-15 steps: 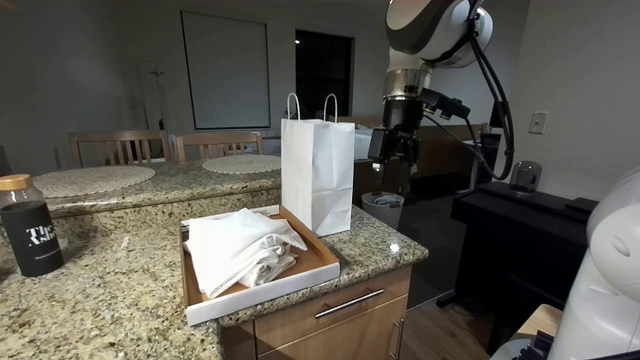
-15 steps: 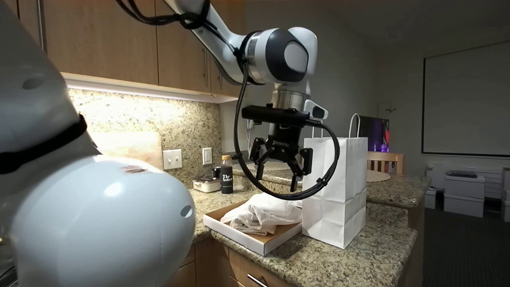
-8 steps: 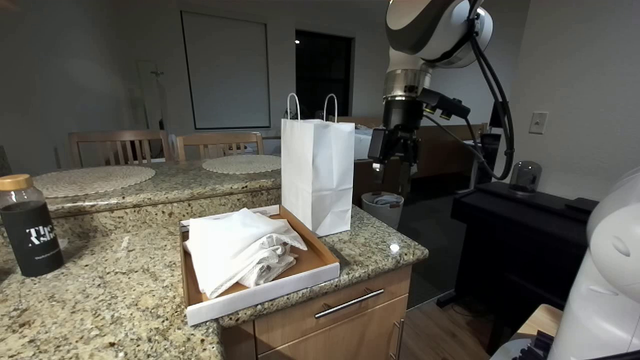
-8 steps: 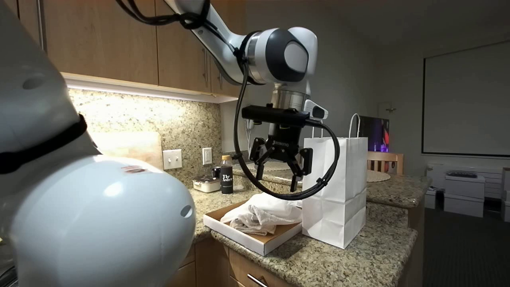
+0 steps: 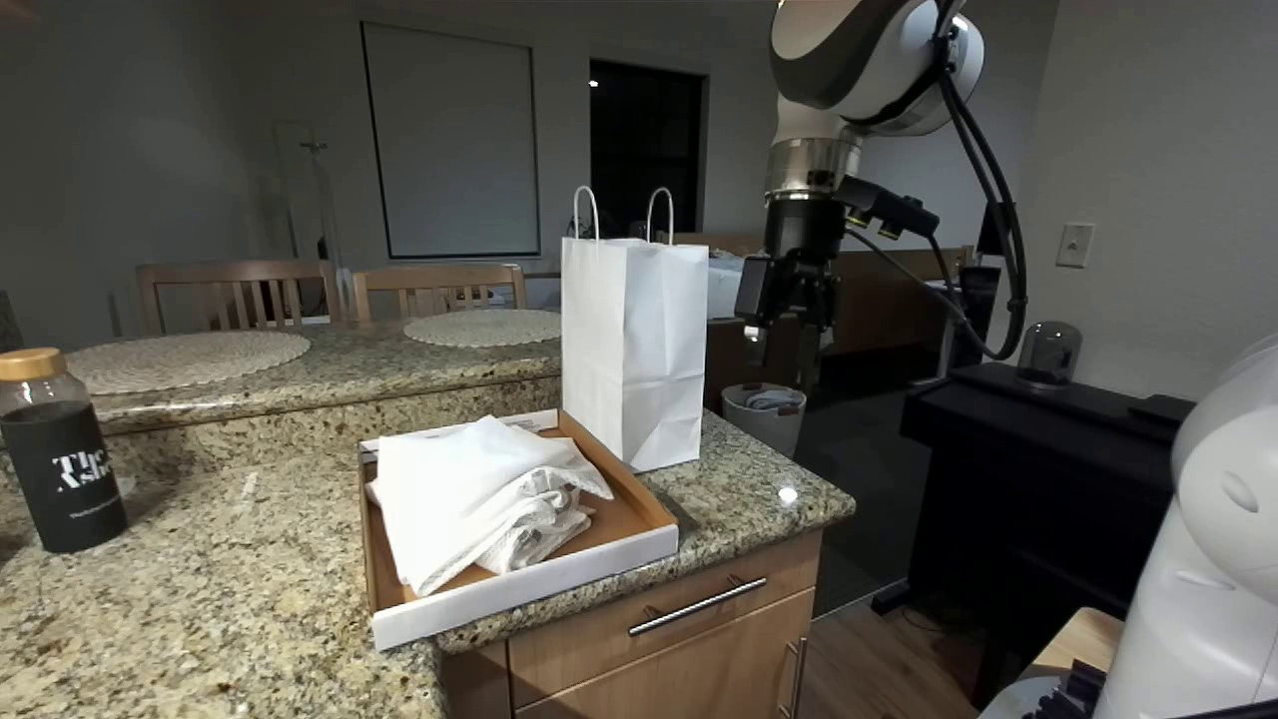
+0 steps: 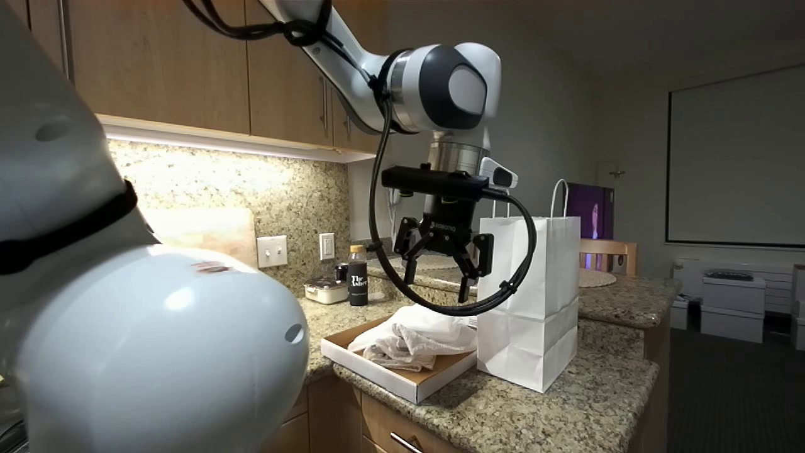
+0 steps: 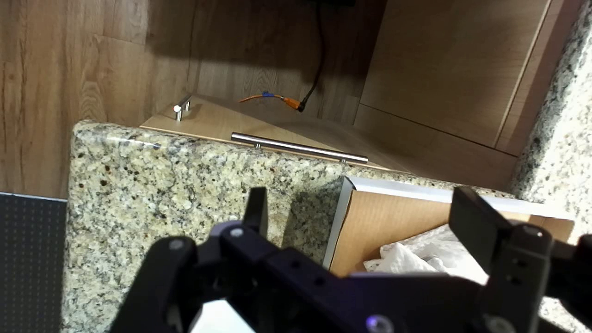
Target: Put one towel in the bag
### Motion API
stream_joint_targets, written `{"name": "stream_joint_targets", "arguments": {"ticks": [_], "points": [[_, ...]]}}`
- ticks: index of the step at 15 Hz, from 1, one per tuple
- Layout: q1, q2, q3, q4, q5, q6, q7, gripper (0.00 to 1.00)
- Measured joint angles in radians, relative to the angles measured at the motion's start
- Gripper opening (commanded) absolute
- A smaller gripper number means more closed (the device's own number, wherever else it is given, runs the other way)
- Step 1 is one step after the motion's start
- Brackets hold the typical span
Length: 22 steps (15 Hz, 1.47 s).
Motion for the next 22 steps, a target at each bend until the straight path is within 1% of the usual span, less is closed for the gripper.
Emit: {"name": "stream_joint_targets", "arguments": {"ticks": [3,6,8,10,11,13,15,17,20,22], "points": [[0.005,0.007,0.027,-0.001,0.015,0.005,0.012,1.0],[0.049,0.023,0.1,-0.018,0.125,0.091,0.072,1.0],[0.102,0.04,0.169,-0.038,0.218,0.204,0.138,1.0],[0.156,0.065,0.253,-0.051,0.289,0.37,0.235,1.0],[0.174,0.082,0.298,-0.05,0.294,0.451,0.299,1.0],[0.185,0.123,0.39,-0.039,0.283,0.585,0.442,1.0],[0.178,0.155,0.465,-0.024,0.233,0.637,0.576,1.0],[0.174,0.166,0.49,-0.015,0.221,0.641,0.612,1.0],[0.177,0.17,0.488,-0.013,0.216,0.644,0.612,1.0],[0.182,0.189,0.517,-0.006,0.186,0.665,0.623,1.0]]}}
